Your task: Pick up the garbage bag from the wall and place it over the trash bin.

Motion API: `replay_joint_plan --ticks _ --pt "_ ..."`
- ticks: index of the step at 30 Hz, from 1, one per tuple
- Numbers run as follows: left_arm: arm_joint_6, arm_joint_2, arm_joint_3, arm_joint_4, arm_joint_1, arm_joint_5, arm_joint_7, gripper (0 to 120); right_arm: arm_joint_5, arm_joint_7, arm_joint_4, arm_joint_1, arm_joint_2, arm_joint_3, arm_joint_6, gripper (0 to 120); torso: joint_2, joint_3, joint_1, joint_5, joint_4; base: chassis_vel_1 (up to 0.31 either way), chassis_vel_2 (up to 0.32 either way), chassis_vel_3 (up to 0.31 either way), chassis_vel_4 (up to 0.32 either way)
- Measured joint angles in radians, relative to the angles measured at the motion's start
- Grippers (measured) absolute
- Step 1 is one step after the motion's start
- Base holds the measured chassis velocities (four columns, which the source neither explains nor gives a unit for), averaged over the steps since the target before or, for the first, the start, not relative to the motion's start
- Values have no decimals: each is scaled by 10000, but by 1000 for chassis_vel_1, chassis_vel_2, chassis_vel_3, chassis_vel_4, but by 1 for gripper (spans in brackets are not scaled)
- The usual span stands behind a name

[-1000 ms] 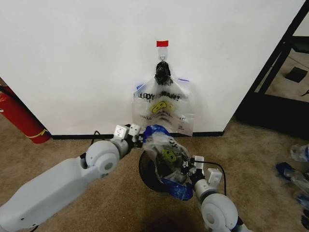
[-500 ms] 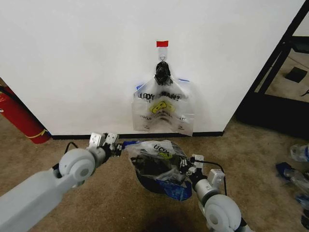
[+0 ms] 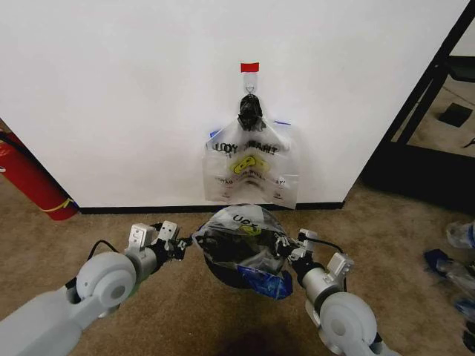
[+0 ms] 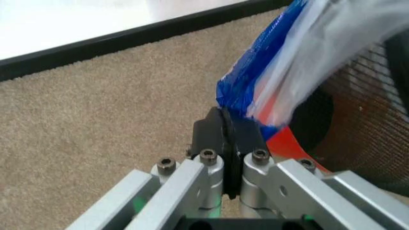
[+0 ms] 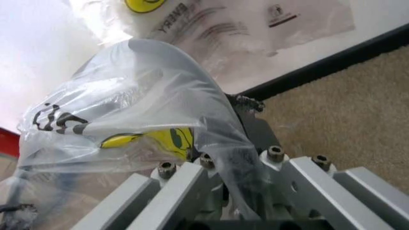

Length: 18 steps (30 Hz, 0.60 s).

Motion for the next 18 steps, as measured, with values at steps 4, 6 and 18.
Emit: replay_joint_plan --ticks 4,6,18 --pt "-111 -38 -114 -135 121 -14 -152 0 14 168 -38 26 50 12 0 0 0 0 0 0 0 0 0 0 0" --pt "-119 -88 -272 -209 188 -18 -326 6 11 275 -70 52 67 66 45 0 -1 1 0 1 -3 0 0 0 0" --pt "-346 -666 -1823 -1817 1216 906 -1313 51 137 1034 -242 95 394 242 286 0 -2 1 2 -1 -2 0 0 0 0"
